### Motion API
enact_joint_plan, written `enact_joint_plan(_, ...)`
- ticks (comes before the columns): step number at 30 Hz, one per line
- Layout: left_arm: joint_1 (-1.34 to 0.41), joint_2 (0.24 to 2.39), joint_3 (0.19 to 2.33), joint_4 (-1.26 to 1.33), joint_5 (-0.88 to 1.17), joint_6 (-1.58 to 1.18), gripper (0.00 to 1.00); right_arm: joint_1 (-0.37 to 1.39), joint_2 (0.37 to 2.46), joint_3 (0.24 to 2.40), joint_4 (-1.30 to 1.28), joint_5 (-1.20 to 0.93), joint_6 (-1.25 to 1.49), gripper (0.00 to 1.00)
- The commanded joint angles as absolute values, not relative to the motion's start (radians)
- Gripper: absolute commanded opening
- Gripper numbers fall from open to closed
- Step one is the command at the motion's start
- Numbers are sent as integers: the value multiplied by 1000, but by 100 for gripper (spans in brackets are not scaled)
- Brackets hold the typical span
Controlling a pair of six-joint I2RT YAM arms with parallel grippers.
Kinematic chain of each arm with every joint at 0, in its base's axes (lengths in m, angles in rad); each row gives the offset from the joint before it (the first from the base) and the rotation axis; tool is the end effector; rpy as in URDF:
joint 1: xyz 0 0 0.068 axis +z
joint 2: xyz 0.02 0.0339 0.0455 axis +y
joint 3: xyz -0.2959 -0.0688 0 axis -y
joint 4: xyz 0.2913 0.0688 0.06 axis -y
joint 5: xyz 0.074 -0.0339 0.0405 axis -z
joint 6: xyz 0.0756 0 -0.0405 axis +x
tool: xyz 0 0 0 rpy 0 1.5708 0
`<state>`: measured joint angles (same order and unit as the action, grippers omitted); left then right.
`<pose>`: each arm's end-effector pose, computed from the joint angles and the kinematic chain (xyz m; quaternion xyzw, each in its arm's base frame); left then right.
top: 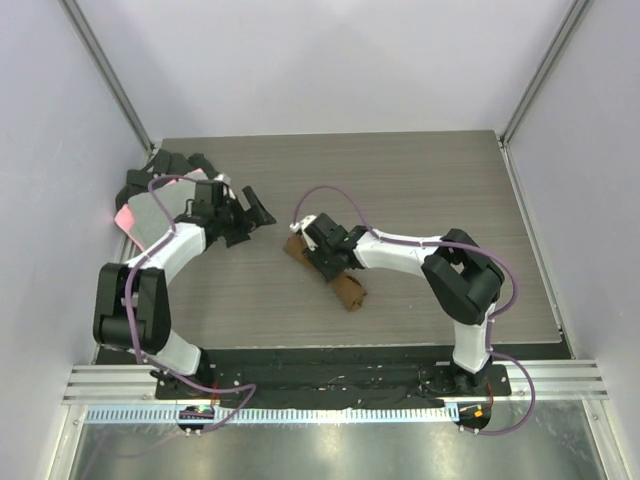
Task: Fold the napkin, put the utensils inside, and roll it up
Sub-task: Roll the napkin with the utensil
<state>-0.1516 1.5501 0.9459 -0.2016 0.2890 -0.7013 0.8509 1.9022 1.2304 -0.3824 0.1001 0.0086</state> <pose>0.3814 -0.0801 0.1876 -0.1974 0.8982 -0.2744 0.2810 0.3059 0.3374 0.1292 -0.3831 0.8865 0.0623 0.2521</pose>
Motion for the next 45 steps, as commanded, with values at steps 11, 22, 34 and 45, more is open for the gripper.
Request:
enact_joint_plan(11,-104,1289,1049,-419,229,-612,100,574,1901,1161,-411,342,331,50)
enact_joint_plan(22,-57,1144,1051,-511,258,-502,100,557,1746,1213,-383,189,285,92)
enact_joint_plan(34,-41,967,1052,-516,262,-407,100,476,1275,990,-158,184,281,100)
enact_joint_plan(45,-41,735,885,-434,190,-362,100,466,934,637,48,393,259,100)
